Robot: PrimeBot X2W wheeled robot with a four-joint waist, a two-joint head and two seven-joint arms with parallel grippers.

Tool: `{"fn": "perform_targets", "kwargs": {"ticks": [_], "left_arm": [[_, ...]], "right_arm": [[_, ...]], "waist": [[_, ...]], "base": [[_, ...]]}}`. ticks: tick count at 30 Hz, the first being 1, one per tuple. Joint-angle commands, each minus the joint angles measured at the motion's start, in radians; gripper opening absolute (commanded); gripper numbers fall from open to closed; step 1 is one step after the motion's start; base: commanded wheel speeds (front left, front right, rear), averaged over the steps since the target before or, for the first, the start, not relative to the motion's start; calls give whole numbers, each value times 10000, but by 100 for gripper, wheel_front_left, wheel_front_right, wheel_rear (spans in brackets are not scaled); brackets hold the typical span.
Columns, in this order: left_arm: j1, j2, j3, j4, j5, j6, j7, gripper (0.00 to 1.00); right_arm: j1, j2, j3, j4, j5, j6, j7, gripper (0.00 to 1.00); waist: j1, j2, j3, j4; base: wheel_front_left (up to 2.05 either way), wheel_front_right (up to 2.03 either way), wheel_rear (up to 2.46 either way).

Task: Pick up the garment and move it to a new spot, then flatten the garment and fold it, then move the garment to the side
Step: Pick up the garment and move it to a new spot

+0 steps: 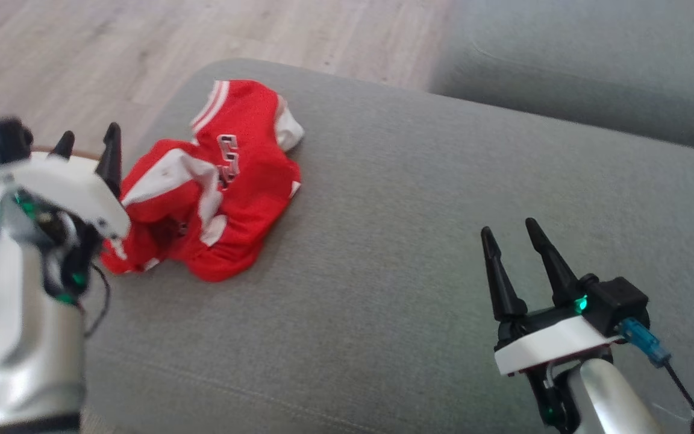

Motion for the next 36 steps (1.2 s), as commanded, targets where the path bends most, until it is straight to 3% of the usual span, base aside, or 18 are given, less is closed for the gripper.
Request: {"fn": "perform_targets", "kwargs": {"ticks": [1, 5, 11, 14, 19, 20, 21, 29, 36], "left_arm": [[-813, 488, 293, 149, -92, -83, 720, 100], [-1958, 968, 361, 1693, -467, -239, 2216, 100], [-2428, 1210, 354, 3853, -1030, -523, 3421, 100], [-2446, 1328, 318, 4417, -1042, -548, 3508, 100], [-2519, 1777, 313, 5914, -709, -136, 2556, 100], [-2558, 1815, 266, 6111, -654, -125, 2444, 33], [-2620, 1860, 241, 6259, -634, -153, 2306, 0], [-3164, 2318, -398, 6666, -221, -610, 1247, 0], [-4090, 2522, -1538, 5500, 150, -830, 872, 0]], "right_arm": [[-447, -130, 300, -285, 61, 77, -111, 100], [-696, -286, 484, -254, 93, 77, -111, 100], [-909, -508, 537, -227, 201, 77, -111, 100], [-968, -561, 584, -216, 232, 77, -111, 100], [-1327, -729, 861, -206, 370, 77, -111, 100], [-1366, -757, 896, -209, 385, 77, -111, 100], [-1380, -785, 887, -217, 394, 77, -111, 100], [-1059, -699, 719, -69, 446, 77, -111, 100], [-762, -407, 694, 115, 506, 77, -111, 100]], "waist": [[0, 0, 220, -314], [0, 0, 548, -922], [0, 0, 887, -1701], [0, 0, 998, -1882], [0, 0, 1360, -2334], [0, 0, 1389, -2386], [0, 0, 1404, -2409], [0, 0, 855, -2272], [0, 0, -84, -2255]], "base": [[0, 0, 0], [0, 0, 0], [0, 0, 0], [0, 0, 0], [0, 0, 0], [0, 0, 0], [0, 0, 0], [0, 0, 0], [0, 0, 0]]}}
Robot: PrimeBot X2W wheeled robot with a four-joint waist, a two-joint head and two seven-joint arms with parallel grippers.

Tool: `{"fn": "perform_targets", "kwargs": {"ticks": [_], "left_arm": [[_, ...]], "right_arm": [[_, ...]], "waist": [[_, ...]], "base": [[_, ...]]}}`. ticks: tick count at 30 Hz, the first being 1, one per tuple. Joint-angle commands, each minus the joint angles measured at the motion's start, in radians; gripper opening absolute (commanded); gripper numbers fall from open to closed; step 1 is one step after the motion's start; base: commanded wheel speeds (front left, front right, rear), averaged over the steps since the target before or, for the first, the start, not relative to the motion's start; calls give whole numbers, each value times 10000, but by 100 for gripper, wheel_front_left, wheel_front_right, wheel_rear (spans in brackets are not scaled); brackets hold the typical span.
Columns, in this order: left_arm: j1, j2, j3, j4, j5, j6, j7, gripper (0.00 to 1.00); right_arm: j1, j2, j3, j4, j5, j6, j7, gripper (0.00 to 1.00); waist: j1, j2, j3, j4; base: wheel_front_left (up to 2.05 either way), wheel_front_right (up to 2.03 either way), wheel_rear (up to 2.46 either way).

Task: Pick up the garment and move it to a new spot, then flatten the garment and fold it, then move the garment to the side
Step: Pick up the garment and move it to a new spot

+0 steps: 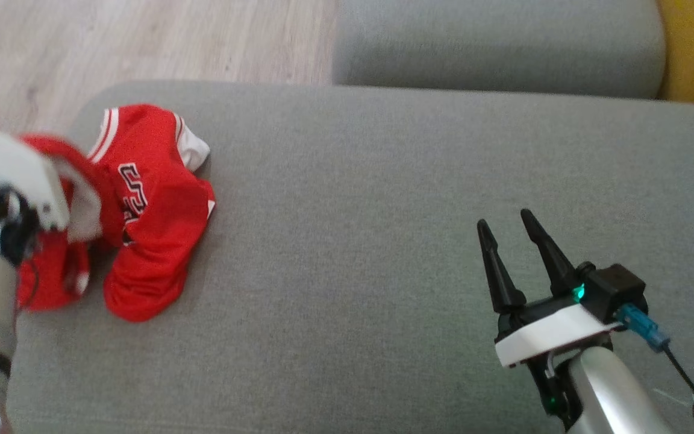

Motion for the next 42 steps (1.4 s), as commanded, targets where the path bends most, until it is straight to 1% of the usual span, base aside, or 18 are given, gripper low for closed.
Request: {"fn": "perform_targets", "kwargs": {"ticks": [1, 5, 9, 13, 16, 18, 20, 21, 23, 26, 27, 28, 31, 34, 36, 38, 40, 42], "left_arm": [[-1091, 498, 3, -910, 19, -52, -88, 0], [-1479, 301, -776, -2540, -540, -61, 147, 0], [-1414, 89, -1279, -4388, -1270, -62, 537, 0], [-777, -335, -1592, -5919, -1725, -34, 955, 0], [42, -769, -1804, -6676, -1881, 187, 955, 0], [644, -1059, -2045, -6886, -1815, 371, 789, 0], [1189, -1366, -2295, -6725, -1681, 519, 370, 0], [1189, -1366, -2295, -6725, -1681, 519, 370, 0], [1622, -1755, -2566, -6241, -1514, 621, -273, 0], [2005, -2453, -3024, -5099, -1288, 606, -1521, 0], [2075, -2630, -3165, -4646, -1235, 593, -1941, 24], [2128, -2770, -3324, -4180, -1171, 599, -2282, 100], [2139, -3019, -3711, -3016, -1143, 553, -3069, 100], [1976, -3103, -3981, -2459, -1147, 489, -3676, 100], [1864, -3118, -4058, -2386, -1153, 451, -4009, 100], [1819, -3096, -4078, -2480, -1221, 375, -4123, 100], [1885, -2924, -4099, -2737, -1328, 268, -4045, 100], [2062, -2625, -4046, -3183, -1504, 191, -3876, 100]], "right_arm": [[-159, 85, 126, -262, 65, 77, -111, 100], [-80, 217, 82, -274, 38, 77, -111, 100], [-109, 291, 11, -348, -33, 77, -111, 100], [-216, 316, -36, -529, -104, 77, -111, 100], [-314, 293, 4, -708, -137, 77, -111, 100], [-373, 245, 31, -823, -150, 77, -111, 100], [-441, 182, 65, -924, -134, 77, -111, 100], [-441, 182, 65, -924, -134, 77, -111, 100], [-510, 129, 105, -973, -102, 77, -111, 100], [-575, 47, 142, -949, -56, 77, -111, 100], [-598, 16, 170, -925, -42, 77, -111, 100], [-624, -9, 197, -904, -31, 77, -111, 100], [-674, -70, 218, -870, 16, 77, -111, 100], [-627, -120, 158, -878, 13, 77, -111, 100], [-559, -151, 96, -874, -14, 77, -111, 100], [-485, -182, 15, -874, -44, 77, -111, 100], [-405, -211, -69, -886, -79, 77, -111, 100], [-339, -248, -157, -906, -98, 77, -111, 100]], "waist": [[0, 0, -368, -55], [0, 0, -606, -384], [0, 0, -656, -1008], [0, 0, -569, -1804], [0, 0, -448, -2442], [0, 0, -338, -2845], [0, 0, -218, -3211], [0, 0, -218, -3211], [0, 0, -104, -3533], [0, 0, 44, -3863], [0, 0, 82, -3945], [0, 0, 110, -4014], [0, 0, 154, -4120], [0, 0, 127, -4058], [0, 0, 71, -3916], [0, 0, -5, -3732], [0, 0, -96, -3542], [0, 0, -170, -3361]], "base": [[0, 0, 0], [0, 0, 0], [0, 0, 0], [0, 0, 0], [0, 0, 0], [0, 0, 0], [0, 0, 0], [0, 0, 0], [0, 0, 0], [0, 0, 0], [0, 0, 0], [0, 0, 0], [0, 0, 0], [0, 0, 0], [0, 0, 0], [0, 0, 0], [0, 0, 0], [0, 0, 0]]}}
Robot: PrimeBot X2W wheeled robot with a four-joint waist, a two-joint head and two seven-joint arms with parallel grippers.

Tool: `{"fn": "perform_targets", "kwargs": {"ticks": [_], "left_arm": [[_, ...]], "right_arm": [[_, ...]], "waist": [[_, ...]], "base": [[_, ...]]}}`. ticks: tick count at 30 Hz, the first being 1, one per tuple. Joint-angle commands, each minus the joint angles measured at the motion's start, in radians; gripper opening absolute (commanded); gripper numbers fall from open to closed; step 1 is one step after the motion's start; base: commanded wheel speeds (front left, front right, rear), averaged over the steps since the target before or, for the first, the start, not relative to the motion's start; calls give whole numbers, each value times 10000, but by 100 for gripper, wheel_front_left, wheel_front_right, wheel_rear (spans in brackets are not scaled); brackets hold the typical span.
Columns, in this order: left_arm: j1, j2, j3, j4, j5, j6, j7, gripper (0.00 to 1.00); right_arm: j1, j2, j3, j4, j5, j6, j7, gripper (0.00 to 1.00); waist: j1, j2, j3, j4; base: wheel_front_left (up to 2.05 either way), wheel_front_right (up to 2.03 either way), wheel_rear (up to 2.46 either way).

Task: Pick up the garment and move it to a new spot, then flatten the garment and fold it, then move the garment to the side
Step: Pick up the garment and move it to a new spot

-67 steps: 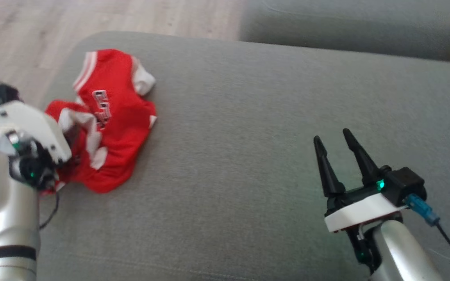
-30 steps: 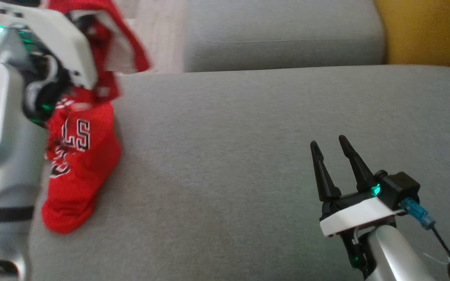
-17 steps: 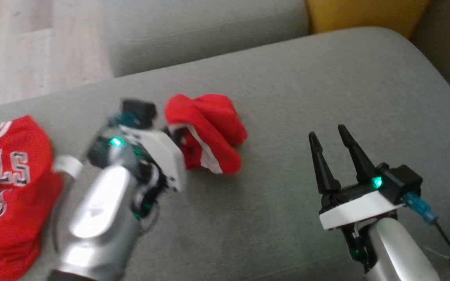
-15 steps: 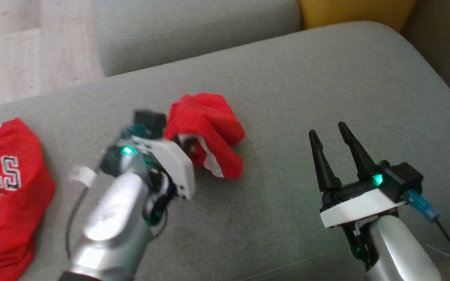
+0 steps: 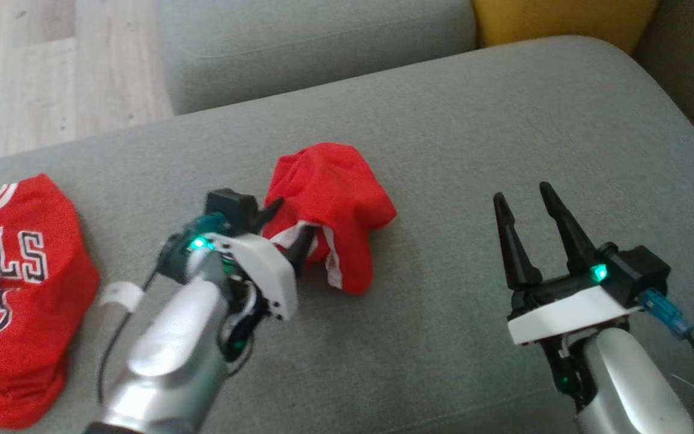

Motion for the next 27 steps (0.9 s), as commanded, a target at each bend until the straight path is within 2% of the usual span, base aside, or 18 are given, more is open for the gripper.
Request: {"fn": "perform_targets", "kwargs": {"ticks": [1, 5, 9, 12, 15, 20, 22, 27], "left_arm": [[-346, 458, 344, -514, -66, -3, 52, 100], [433, 1303, 682, -1736, -403, 144, 616, 100], [1590, 1988, 1284, -3064, -783, 758, 817, 100], [2508, 2227, 1980, -4022, -1054, 1437, 304, 100], [3395, 2150, 2627, -4822, -1233, 2065, -633, 100], [4563, 1803, 3081, -5417, -941, 2788, -1902, 100], [4886, 1688, 3186, -5470, -622, 2971, -2081, 100], [5225, 1398, 3570, -5792, 147, 3069, -2163, 100]], "right_arm": [[-100, -123, 114, -349, -79, 77, -109, 100], [48, -171, -10, -412, -131, 77, -109, 100], [173, -196, -44, -461, -167, 77, -109, 100], [260, -196, -68, -508, -178, 77, -109, 100], [378, -177, -132, -572, -163, 77, -109, 100], [652, -120, -267, -715, -164, 77, -109, 100], [814, -46, -432, -822, -135, 77, -109, 100], [1130, 67, -667, -976, -201, 77, -109, 100]], "waist": [[0, 0, -120, 218], [0, 0, -230, 503], [0, 0, -288, 668], [0, 0, -301, 719], [0, 0, -302, 775], [0, 0, -314, 869], [0, 0, -315, 898], [0, 0, -273, 954]], "base": [[0, 0, 0], [0, 0, 0], [0, 0, 0], [0, 0, 0], [0, 0, 0], [0, 0, 0], [0, 0, 0], [0, 0, 0]]}}
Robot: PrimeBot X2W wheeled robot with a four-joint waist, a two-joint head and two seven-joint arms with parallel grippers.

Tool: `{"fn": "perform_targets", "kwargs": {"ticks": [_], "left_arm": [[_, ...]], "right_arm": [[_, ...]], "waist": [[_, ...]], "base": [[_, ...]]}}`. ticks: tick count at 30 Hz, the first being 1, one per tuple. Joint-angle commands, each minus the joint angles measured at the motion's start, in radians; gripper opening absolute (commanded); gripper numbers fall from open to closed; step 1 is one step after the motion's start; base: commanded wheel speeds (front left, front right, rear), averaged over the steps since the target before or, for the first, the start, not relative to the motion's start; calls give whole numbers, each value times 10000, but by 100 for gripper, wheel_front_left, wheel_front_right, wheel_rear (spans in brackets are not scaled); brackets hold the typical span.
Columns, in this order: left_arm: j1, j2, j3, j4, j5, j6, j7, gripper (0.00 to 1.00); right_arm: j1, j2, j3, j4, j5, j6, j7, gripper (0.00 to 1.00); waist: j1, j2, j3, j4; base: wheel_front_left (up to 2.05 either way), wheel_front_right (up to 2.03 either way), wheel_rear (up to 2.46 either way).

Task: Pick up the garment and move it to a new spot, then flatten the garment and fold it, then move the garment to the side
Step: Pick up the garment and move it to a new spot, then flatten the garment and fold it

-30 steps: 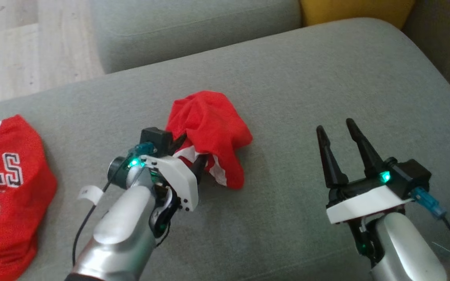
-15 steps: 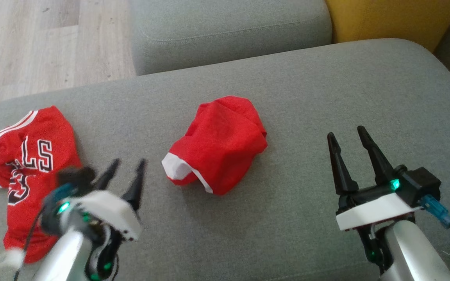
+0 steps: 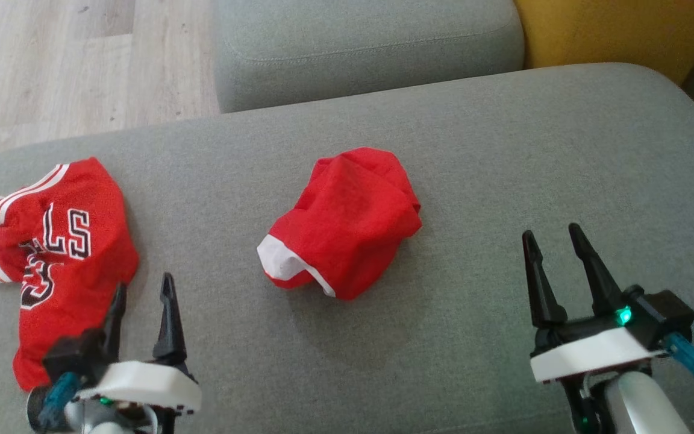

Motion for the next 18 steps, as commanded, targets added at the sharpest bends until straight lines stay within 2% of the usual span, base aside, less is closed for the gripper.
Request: {"fn": "perform_targets", "kwargs": {"ticks": [1, 6, 18], "left_arm": [[-491, 2, 531, -482, 214, -17, -121, 100], [-257, -454, 898, -685, 924, -369, -125, 100], [-255, -942, 1529, -440, 1468, -1016, -127, 100]], "right_arm": [[-193, -10, 173, -387, -62, 77, -109, 100], [-168, -37, 160, -321, -152, 77, -109, 100], [-228, -84, 351, 40, -75, 77, -109, 100]], "waist": [[0, 0, 14, 10], [0, 0, 19, 49], [0, 0, -72, 56]], "base": [[0, 0, 0], [0, 0, 0], [0, 0, 0]]}}
